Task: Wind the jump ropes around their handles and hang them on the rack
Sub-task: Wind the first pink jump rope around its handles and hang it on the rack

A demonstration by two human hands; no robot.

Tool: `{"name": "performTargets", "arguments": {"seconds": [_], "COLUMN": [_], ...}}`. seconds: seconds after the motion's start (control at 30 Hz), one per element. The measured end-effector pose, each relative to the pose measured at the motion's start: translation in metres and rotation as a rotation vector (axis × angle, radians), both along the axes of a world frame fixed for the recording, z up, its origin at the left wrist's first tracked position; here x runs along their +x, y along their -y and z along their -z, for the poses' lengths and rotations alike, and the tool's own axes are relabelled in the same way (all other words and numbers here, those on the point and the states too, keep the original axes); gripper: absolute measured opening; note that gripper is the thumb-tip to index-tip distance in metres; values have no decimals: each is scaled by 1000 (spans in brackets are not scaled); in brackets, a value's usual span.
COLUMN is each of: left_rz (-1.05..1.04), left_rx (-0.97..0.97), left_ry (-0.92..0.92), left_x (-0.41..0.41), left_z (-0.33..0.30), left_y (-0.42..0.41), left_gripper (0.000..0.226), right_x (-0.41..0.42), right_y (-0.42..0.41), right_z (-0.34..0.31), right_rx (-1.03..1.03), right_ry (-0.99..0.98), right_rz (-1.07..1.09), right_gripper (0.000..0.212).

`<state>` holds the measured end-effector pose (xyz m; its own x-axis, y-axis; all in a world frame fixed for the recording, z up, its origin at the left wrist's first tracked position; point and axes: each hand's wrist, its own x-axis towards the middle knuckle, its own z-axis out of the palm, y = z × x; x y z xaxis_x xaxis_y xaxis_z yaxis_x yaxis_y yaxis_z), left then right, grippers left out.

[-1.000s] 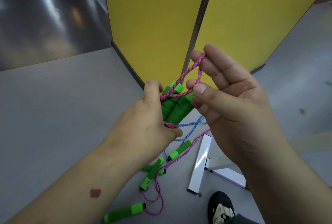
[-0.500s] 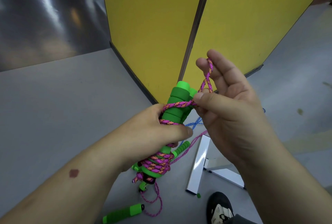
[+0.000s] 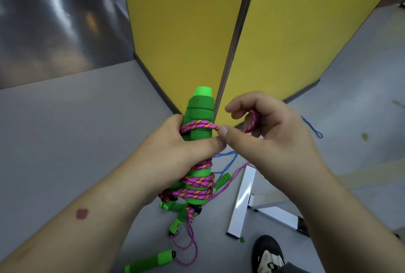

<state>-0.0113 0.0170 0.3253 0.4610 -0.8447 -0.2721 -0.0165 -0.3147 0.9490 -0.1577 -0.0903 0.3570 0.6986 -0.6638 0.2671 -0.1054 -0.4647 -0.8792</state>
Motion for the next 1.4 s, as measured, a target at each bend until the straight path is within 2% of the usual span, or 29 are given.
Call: {"name": "performTargets", "arguments": {"seconds": [0.13, 0.23, 0.43, 0.5, 0.57, 0.73, 0.93, 1.07, 1.17, 1.27, 1.4], "left_rz": [-1, -32, -27, -19, 11, 32, -42, -82, -107, -126, -130], "left_rx": [35, 80, 56, 28, 1, -58, -30, 25, 68, 78, 88], "left_ry": [119, 202, 145, 66, -12, -129, -39, 82, 216, 273, 319], "left_x": [2, -1, 0, 3, 3, -2, 2, 3, 0, -4, -7], "left_z": [-2, -5, -4, -2, -2, -6, 0, 0, -5, -11, -13], "left_y": [-1, -2, -1, -1, -2, -1, 1, 0, -2, -3, -4], "left_gripper": [54, 53, 48, 45, 41, 37, 50, 42, 33, 33, 34], "right_x": [-1, 0, 1, 0, 0, 2, 3, -2, -1, 2, 3], "right_y": [2, 4, 3, 4, 3, -4, -5, -5, -6, -5, -1], "right_z": [-2, 0, 0, -2, -6, -7, -7, -13, -11, -3, 2], "right_rx": [-167, -288, -421, -368, -199, -42, -187, -69, -125, 48, 212], "right_ry": [-158, -220, -211, -195, -145, -41, -77, -3, -66, -200, -237], "right_rz": [11, 61, 160, 204, 238, 276, 280, 215, 151, -49, -136], "right_gripper": [6, 4, 4, 8, 18, 19, 21, 23, 14, 10, 14]}}
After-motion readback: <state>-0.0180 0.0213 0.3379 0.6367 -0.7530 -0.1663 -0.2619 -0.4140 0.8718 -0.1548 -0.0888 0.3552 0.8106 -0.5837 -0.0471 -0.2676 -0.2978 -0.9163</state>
